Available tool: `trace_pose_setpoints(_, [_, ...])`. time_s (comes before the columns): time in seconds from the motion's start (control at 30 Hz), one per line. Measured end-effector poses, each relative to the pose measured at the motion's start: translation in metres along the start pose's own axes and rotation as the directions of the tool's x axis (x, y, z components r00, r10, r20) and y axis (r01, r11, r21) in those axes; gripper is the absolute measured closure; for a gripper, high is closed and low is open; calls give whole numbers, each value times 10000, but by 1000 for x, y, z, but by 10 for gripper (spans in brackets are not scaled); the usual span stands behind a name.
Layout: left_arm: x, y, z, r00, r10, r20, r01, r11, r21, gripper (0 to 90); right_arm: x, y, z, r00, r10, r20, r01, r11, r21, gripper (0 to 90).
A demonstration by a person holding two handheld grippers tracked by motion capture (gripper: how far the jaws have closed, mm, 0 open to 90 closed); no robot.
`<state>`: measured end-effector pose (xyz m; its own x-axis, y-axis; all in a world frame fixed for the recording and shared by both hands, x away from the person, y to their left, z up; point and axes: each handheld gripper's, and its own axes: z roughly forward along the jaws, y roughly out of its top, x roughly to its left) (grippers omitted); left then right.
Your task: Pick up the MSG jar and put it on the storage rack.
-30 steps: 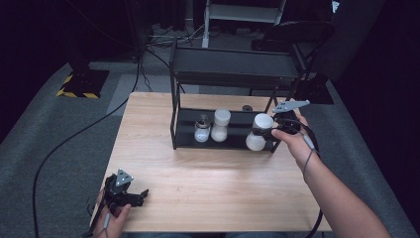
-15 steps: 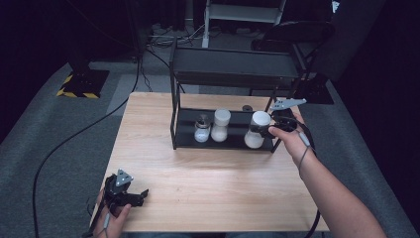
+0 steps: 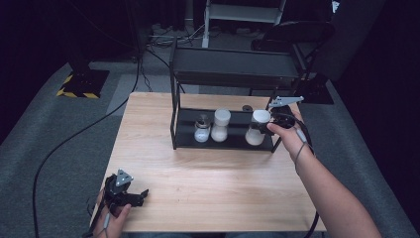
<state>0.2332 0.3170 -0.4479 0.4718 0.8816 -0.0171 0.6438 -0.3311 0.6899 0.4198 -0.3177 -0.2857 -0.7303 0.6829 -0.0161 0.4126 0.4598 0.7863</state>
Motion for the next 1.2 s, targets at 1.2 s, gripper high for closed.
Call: trace_pose_setpoints(1.2, [0, 0, 0, 10000, -2, -1, 2, 10000, -1, 6, -1, 1, 45, 9982, 349, 485, -358, 9992, 175, 338])
